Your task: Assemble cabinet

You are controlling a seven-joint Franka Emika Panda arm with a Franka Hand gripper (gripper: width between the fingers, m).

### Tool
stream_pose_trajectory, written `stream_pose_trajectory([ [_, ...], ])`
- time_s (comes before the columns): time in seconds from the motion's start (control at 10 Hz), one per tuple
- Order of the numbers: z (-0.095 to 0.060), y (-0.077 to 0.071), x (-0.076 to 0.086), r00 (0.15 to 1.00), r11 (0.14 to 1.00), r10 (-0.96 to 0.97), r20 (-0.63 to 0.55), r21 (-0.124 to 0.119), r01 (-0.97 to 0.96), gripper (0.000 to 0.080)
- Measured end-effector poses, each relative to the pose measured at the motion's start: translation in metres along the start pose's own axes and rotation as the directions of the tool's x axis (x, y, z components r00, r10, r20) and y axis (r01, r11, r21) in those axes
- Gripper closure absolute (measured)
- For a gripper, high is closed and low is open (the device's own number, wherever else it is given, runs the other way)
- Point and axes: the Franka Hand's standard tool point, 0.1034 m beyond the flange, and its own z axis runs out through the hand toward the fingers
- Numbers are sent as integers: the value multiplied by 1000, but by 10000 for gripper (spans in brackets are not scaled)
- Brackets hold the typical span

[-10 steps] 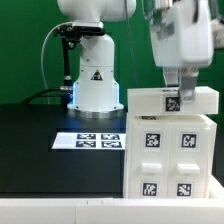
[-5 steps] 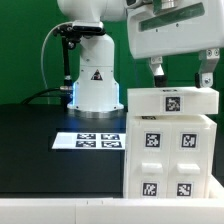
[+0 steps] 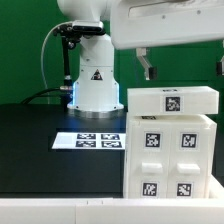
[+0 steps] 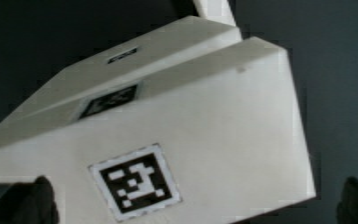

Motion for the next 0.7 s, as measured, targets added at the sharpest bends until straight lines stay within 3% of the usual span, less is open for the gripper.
stream_pose_trajectory([
  [0.2, 0, 1, 0, 991, 991, -132, 0, -4, 132, 2],
  [0.3, 0, 1, 1, 934, 934, -357, 5, -27, 357, 2],
  [0.4, 1, -1, -1, 842, 841, -539, 21, -25, 540, 2],
  [0.5, 4, 1, -4, 764, 766, -640, 77, -3, 642, 2],
  [0.7, 3, 5, 0, 686, 688, -723, 83, -5, 726, 2],
])
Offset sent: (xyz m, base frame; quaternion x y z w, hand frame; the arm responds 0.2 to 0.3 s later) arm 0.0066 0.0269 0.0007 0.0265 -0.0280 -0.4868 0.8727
